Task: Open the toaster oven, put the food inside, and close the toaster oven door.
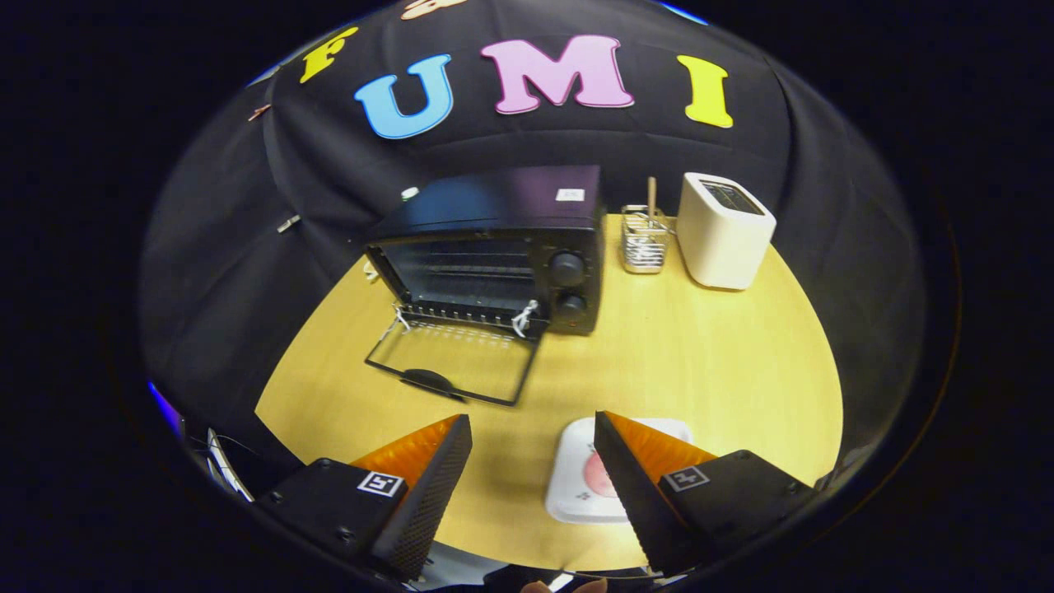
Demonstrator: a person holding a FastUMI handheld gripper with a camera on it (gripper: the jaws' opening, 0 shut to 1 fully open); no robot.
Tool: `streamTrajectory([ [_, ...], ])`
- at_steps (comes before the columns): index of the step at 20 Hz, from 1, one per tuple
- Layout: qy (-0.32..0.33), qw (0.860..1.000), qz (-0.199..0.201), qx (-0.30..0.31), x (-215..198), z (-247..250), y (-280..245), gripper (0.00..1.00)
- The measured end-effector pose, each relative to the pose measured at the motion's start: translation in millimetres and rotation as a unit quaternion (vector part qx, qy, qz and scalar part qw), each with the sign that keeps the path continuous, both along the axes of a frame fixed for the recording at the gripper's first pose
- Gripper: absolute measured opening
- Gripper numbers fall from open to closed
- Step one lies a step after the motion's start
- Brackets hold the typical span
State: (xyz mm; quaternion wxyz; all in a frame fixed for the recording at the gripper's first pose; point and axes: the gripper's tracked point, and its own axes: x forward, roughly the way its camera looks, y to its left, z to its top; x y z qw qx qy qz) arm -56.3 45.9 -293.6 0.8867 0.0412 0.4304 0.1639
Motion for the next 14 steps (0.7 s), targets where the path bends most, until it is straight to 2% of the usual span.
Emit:
streamTrajectory([
  [4,0.083,0.996,-0.017,-0.022,1,-43,-73,0.99],
  [7,0.16,0.987,-0.022,-0.026,-3,-81,-104,0.99],
  [10,0.23,0.973,-0.019,-0.022,-10,-113,-112,0.95],
  [12,0.261,0.965,-0.027,-0.019,-11,-132,-112,0.86],
  [14,0.281,0.959,-0.031,-0.024,-12,-147,-112,0.85],
])
